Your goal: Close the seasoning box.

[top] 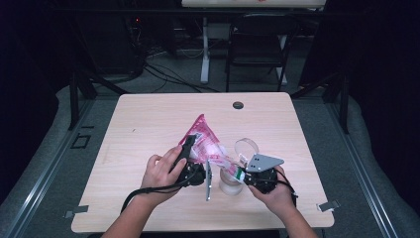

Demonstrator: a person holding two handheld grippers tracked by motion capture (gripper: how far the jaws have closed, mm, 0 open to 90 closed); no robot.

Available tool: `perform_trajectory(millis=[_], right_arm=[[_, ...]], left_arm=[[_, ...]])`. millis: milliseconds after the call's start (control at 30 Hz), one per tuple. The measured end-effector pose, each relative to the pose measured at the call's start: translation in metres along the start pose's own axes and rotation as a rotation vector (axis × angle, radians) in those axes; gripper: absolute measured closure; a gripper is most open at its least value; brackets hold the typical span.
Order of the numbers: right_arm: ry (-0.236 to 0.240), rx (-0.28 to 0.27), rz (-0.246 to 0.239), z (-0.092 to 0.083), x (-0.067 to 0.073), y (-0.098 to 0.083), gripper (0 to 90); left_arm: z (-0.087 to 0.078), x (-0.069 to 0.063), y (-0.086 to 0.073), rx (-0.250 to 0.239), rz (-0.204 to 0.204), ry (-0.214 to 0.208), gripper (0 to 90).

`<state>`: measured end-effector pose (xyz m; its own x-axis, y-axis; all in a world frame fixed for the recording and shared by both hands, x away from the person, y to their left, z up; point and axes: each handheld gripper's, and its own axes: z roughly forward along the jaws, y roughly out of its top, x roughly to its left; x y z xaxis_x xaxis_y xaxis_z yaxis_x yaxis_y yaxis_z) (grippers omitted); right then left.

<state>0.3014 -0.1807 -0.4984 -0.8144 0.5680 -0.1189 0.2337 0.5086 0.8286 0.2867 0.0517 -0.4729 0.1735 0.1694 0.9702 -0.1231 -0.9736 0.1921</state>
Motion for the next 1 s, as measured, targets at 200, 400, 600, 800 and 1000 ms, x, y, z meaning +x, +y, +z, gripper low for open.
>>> perform_trajectory(millis=[200, 400, 600, 800, 1000], right_arm=[[0.0, 0.002, 0.001, 0.0002, -0.0002, -0.0004, 90.0], [-0.003, 0.004, 0.001, 0.0005, -0.0002, -0.0007, 90.0], [-0.003, 0.006, 0.001, 0.0006, -0.0003, -0.0007, 90.0], [-0.001, 0.006, 0.002, 0.001, -0.0001, -0.0009, 90.0], [0.0, 0.006, 0.001, 0.0013, 0.0001, -0.001, 90.0]], left_arm=[[0.0003, -0.0001, 0.0005, -0.003, -0.001, 0.003, 59.1], [0.0004, -0.0004, 0.0003, -0.005, -0.007, -0.001, 59.1], [0.0002, -0.0003, 0.0004, -0.003, -0.007, 0.0, 59.1], [0.0004, -0.0003, 0.0003, -0.004, -0.006, 0.0, 59.1], [-0.0003, 0.0005, 0.0008, -0.001, -0.002, 0.001, 59.1]])
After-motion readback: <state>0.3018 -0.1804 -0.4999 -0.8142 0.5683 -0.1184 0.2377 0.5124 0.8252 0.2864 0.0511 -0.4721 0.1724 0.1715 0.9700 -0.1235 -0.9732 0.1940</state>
